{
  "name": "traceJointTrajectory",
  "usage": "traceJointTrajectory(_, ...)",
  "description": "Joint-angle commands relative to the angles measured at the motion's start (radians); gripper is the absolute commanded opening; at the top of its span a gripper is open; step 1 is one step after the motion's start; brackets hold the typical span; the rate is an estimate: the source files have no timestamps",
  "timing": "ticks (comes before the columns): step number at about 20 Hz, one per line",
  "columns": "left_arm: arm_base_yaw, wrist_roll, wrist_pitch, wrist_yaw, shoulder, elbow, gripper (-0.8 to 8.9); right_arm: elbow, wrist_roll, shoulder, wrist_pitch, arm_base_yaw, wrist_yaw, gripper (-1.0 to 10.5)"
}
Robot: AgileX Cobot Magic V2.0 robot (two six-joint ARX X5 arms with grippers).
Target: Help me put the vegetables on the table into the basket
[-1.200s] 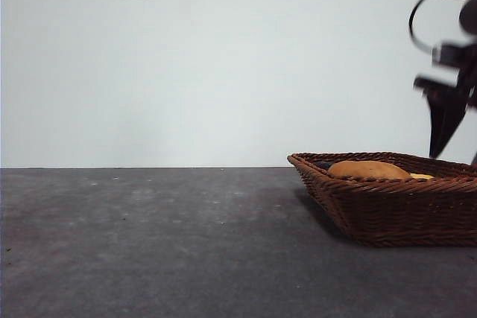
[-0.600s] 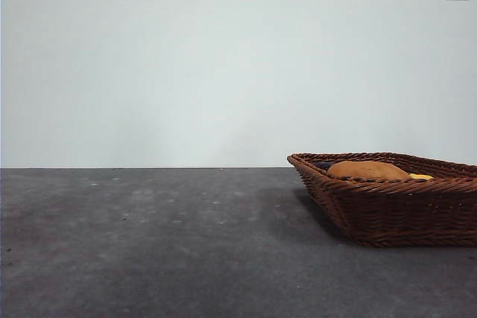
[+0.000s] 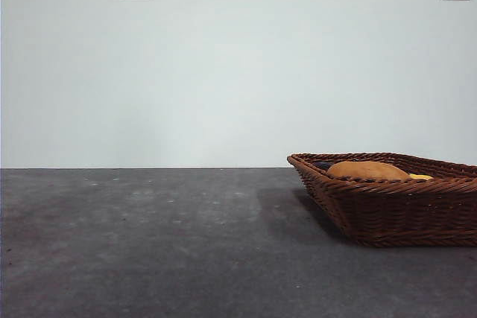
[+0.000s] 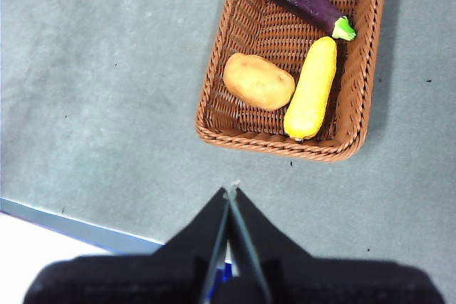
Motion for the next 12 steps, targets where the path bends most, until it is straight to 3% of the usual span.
traceJointTrajectory(1,0.0,-0.002,0.005,-0.003,0.0,-0.003,-0.04,0.001,-0.008,-0.001,-0.021,0.001,-0.002,-0.1)
traceJointTrajectory(12,0.001,-0.002,0.005,-0.003,0.045,-0.003,-0.04,0.001,0.015,0.026,-0.021,0.001,0.008,0.0)
